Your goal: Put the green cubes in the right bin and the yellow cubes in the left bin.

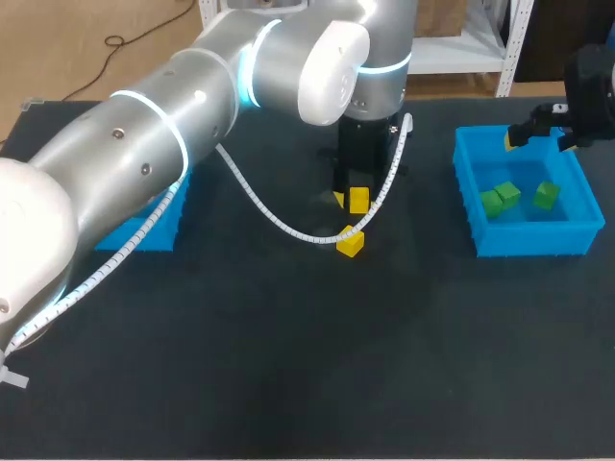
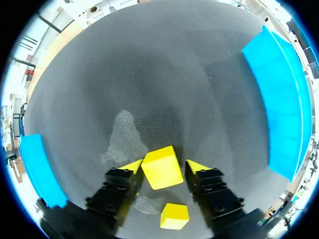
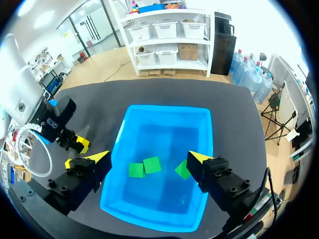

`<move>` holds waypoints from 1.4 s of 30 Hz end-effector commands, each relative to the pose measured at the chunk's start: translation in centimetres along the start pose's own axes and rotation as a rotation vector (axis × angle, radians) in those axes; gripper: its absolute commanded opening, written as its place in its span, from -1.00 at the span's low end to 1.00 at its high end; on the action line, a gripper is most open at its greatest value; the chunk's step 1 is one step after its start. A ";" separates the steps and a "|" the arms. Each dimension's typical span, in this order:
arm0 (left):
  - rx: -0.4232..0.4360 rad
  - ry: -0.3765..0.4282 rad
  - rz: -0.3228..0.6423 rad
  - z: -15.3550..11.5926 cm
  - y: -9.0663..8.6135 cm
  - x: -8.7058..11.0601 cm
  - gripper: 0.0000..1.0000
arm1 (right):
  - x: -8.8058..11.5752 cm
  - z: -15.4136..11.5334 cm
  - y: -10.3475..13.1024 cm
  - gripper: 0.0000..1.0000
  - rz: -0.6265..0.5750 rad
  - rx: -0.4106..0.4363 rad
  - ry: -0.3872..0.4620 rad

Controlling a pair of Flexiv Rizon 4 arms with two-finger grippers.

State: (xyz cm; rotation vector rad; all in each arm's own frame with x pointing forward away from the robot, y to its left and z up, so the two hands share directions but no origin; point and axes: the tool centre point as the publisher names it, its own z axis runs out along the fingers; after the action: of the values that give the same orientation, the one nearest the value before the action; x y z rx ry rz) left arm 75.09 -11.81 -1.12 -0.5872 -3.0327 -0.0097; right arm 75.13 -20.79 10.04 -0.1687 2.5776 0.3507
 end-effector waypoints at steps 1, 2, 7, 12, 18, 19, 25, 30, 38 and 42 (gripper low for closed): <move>0.012 -0.003 0.000 0.4 0.2 0.8 -1.00 | 0.2 -0.1 0.1 1.00 0.001 0.008 -0.006; 0.018 -0.003 -0.005 0.4 0.3 0.9 -1.00 | 0.2 -0.1 0.1 1.00 0.001 0.008 -0.006; -0.060 -0.153 0.062 -3.4 2.7 0.2 -1.00 | 0.2 -0.1 0.1 1.00 0.001 0.008 -0.006; -0.138 -0.343 0.038 -9.8 8.6 0.5 -1.00 | 0.2 -0.1 0.1 1.00 0.001 0.008 -0.006; -0.243 -0.432 -0.115 -13.9 18.0 4.0 -1.00 | 0.2 -0.1 0.1 1.00 0.001 0.008 -0.006; -0.261 -0.435 -0.144 -14.2 19.6 4.8 -1.00 | 0.2 -0.1 0.1 1.00 0.001 0.008 -0.006; -0.300 -0.392 -0.318 -13.5 27.1 9.9 -1.00 | 0.2 -0.1 0.1 1.00 0.001 0.008 -0.006; -0.298 -0.332 -0.403 -11.3 29.9 12.9 -1.00 | 0.2 -0.1 0.1 1.00 0.001 0.008 -0.006; -0.291 -0.273 -0.460 -9.1 31.3 14.5 1.00 | 0.2 -0.1 0.1 1.00 0.001 0.008 -0.006; -0.288 -0.287 -0.444 -9.3 30.9 14.0 1.00 | 0.2 -0.1 0.1 1.00 0.001 0.008 -0.006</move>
State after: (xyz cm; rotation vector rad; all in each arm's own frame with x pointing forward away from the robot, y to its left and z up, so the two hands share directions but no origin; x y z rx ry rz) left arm 75.27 21.91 8.47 0.1642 -3.0511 -0.3834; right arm 75.13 -20.79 10.04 -0.1688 2.5776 0.3507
